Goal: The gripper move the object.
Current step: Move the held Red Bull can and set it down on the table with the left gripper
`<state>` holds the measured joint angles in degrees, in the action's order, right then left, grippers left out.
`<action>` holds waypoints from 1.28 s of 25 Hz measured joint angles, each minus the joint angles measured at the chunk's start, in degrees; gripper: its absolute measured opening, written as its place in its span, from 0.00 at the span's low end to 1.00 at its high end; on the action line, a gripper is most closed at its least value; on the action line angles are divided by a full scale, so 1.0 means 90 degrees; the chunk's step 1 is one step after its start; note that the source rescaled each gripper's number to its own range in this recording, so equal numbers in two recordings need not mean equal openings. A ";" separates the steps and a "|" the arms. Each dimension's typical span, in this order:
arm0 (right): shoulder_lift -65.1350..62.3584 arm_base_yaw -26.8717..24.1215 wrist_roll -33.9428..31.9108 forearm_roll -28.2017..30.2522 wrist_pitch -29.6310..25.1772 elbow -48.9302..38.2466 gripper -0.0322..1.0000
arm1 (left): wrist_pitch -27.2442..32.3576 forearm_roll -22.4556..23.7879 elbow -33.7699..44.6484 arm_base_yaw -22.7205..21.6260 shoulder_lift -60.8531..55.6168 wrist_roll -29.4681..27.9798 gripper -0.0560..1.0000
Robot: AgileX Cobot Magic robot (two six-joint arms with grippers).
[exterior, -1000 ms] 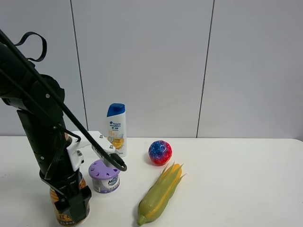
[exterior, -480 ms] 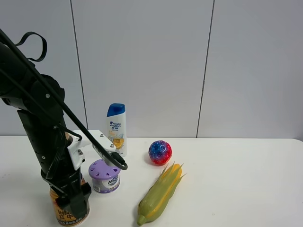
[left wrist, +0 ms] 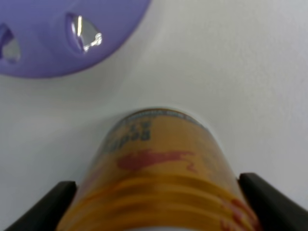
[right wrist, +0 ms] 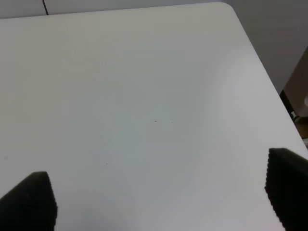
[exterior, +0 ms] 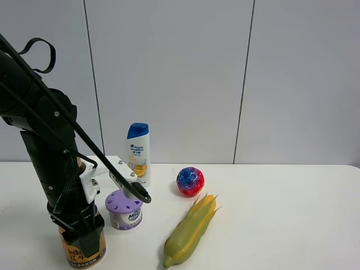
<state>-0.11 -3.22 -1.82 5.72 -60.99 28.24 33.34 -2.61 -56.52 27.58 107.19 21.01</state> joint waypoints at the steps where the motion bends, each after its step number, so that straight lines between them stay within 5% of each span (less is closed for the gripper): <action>1: 0.0000 0.0000 0.0000 0.0000 0.0000 0.0000 1.00 | 0.0000 0.0000 0.0000 0.0000 0.0000 0.0000 0.06; 20: 0.0000 0.0000 0.0000 0.0000 0.0000 0.0000 1.00 | 0.0016 0.0000 0.0000 0.0000 0.0000 0.0000 0.06; 32: 0.0000 0.0000 0.0000 0.0000 0.0000 0.0000 1.00 | 0.0594 0.0008 0.0000 0.0000 -0.0874 0.0000 0.06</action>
<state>-0.11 -3.22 -1.82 5.72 -60.99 28.24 38.69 -2.54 -56.52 27.58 99.32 21.01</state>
